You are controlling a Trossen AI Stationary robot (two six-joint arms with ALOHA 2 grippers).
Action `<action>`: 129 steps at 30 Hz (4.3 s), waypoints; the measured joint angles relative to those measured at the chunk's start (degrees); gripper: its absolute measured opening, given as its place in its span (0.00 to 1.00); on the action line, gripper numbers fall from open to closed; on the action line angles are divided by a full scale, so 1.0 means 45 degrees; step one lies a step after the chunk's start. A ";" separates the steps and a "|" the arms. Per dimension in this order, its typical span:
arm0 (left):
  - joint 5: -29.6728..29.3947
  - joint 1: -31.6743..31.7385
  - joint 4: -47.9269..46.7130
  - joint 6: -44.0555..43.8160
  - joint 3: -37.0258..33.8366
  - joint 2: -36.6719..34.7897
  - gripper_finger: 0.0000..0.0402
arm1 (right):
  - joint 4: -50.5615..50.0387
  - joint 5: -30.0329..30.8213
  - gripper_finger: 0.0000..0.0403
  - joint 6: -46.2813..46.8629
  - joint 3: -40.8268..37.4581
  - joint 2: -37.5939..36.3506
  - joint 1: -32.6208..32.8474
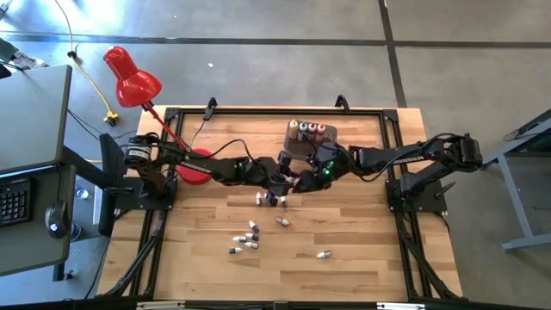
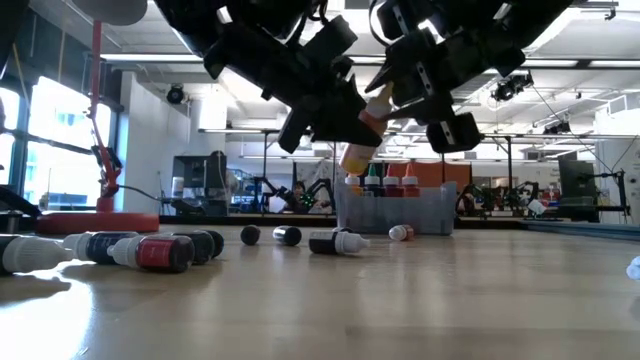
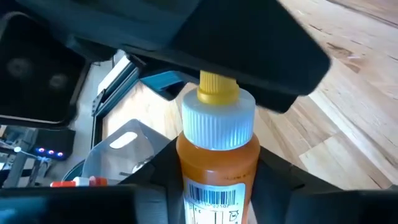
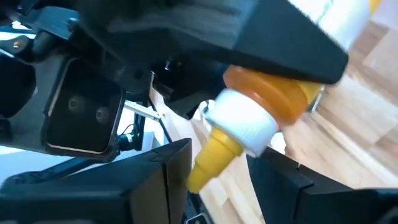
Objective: Pick & Place food coloring
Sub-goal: Put the large yellow food coloring bottle into the bin
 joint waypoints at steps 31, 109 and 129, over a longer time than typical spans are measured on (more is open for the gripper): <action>0.2822 0.1268 0.2736 -0.9228 -0.0005 0.0005 0.32 | 0.0244 0.8300 0.37 -1.1672 -0.2911 -0.4198 0.2136; 0.1416 0.1710 0.2649 -0.7402 0.0005 -0.0010 0.62 | 0.6083 1.1058 0.28 -1.6328 -0.3060 -0.1632 0.0523; 0.0869 0.1666 0.1969 -0.6871 0.0000 -0.0010 0.66 | 0.2469 1.2458 0.28 -1.3840 -0.3081 -0.1637 -0.3619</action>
